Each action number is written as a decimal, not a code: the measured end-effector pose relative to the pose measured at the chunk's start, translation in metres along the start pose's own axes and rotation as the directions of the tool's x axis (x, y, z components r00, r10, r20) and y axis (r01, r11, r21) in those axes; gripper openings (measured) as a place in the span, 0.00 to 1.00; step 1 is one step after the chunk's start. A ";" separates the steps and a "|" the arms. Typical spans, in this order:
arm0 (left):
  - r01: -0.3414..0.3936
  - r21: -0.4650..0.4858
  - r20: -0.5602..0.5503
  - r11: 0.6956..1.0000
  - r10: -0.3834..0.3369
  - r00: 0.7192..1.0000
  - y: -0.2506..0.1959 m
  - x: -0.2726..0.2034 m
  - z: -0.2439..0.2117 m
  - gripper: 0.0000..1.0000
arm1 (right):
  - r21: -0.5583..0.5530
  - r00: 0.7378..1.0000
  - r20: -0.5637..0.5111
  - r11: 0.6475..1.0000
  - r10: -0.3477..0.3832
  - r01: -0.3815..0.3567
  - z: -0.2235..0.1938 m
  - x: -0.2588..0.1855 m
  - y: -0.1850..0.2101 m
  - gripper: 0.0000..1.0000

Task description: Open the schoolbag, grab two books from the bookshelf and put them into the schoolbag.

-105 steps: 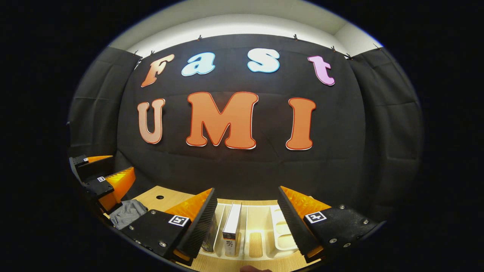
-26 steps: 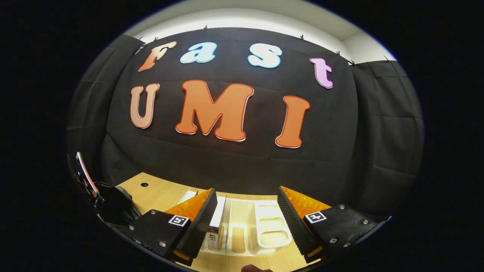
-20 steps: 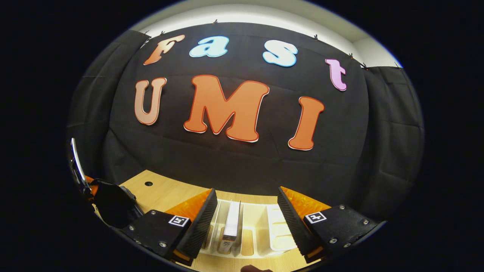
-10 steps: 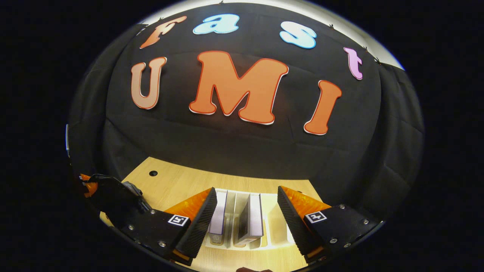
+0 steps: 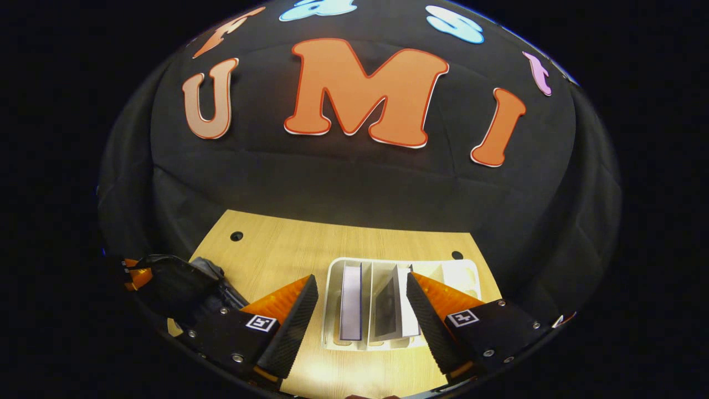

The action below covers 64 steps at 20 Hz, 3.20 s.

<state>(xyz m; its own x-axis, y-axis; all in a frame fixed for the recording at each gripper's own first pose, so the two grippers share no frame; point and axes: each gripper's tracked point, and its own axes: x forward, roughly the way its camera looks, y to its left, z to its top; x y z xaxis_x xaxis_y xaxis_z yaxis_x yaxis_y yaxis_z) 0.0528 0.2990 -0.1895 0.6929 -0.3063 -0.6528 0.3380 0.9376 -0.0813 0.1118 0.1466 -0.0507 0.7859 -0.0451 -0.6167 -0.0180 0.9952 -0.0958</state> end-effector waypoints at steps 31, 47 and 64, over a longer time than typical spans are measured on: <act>0.089 -0.278 -0.130 0.956 -0.129 0.983 0.006 0.007 -0.012 0.06 | 0.241 0.874 -0.445 0.966 0.197 -0.095 -0.055 0.052 0.002 0.33; 0.068 -0.244 -0.175 0.967 -0.113 0.978 -0.009 0.005 -0.017 0.06 | 0.410 0.944 -0.178 0.893 0.277 -0.185 -0.041 -0.044 -0.043 0.33; 0.072 -0.220 -0.209 0.973 -0.119 0.971 -0.029 0.002 -0.028 0.06 | 0.676 0.858 -0.070 0.657 0.508 -0.334 -0.123 -0.075 0.059 0.30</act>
<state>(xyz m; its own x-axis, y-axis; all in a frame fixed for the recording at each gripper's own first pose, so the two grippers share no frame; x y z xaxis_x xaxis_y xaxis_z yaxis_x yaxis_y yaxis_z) 0.0264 0.2755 -0.2093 0.4993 -0.3748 -0.7812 0.2388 0.9262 -0.2917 -0.0247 0.1977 -0.1062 0.6223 0.4613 -0.6323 0.1434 0.7270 0.6715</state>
